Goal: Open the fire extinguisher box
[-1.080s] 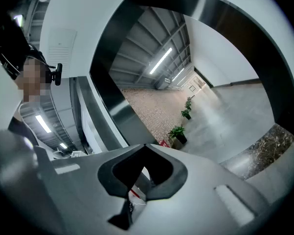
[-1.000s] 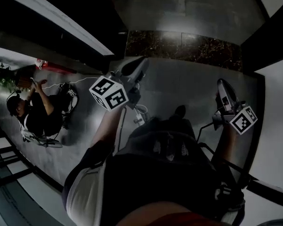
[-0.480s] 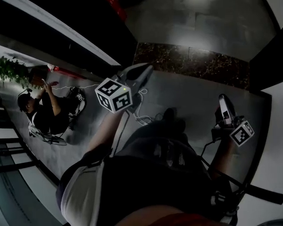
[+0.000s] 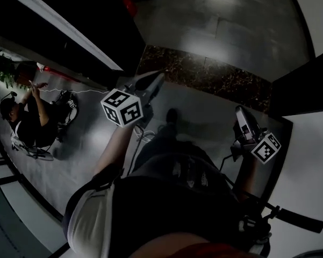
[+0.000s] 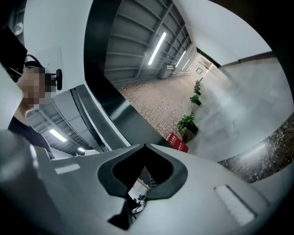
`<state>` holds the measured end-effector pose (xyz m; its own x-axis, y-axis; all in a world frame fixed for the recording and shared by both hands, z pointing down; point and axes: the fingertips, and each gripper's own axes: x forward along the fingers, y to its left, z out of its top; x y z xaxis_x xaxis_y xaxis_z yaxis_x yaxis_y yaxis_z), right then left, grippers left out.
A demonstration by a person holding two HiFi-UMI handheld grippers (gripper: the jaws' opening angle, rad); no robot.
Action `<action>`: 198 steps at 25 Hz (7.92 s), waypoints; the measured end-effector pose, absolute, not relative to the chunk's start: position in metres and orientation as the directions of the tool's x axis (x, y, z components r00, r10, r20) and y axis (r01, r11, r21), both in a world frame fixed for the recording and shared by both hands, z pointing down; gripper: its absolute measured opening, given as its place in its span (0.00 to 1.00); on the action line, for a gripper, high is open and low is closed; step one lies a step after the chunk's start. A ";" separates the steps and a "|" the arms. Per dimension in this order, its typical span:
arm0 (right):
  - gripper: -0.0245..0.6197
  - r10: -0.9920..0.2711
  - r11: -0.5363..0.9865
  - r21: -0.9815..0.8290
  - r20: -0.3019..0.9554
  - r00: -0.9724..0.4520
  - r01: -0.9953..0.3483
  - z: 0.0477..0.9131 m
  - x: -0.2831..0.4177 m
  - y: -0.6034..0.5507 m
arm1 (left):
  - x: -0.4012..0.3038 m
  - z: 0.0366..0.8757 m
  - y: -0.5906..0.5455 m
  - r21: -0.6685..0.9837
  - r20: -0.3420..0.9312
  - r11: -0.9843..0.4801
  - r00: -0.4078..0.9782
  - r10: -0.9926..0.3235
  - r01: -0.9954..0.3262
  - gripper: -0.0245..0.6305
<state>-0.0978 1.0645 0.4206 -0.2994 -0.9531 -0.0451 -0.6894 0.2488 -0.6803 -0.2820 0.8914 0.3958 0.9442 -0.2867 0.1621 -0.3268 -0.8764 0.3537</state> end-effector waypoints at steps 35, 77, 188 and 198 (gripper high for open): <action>0.04 -0.633 0.604 -0.609 0.026 -0.773 -0.515 0.395 0.044 0.608 | -0.092 0.387 0.531 0.373 0.204 -0.750 0.837 -0.508 -0.546 0.04; 0.04 -0.495 0.571 -0.712 0.100 -0.863 -0.410 0.407 0.007 0.271 | -0.105 0.411 0.214 0.470 0.185 -0.663 0.800 -0.571 -0.582 0.04; 0.04 0.336 0.781 -0.625 0.410 -0.848 0.007 0.475 -0.209 -0.487 | -0.357 0.792 -0.472 0.794 0.602 0.596 0.020 -0.798 -0.114 0.32; 0.04 0.374 0.772 -0.636 0.480 -0.794 -0.021 0.499 -0.204 -0.501 | -0.383 0.840 -0.483 0.742 0.670 0.670 -0.027 -0.742 0.004 0.32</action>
<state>-0.2039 -0.5006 0.4992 -0.7939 0.3737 0.4795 -0.0205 0.7718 -0.6355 -0.3834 -0.4829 0.8400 -0.0273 -0.7421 0.6697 0.0036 0.6699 0.7425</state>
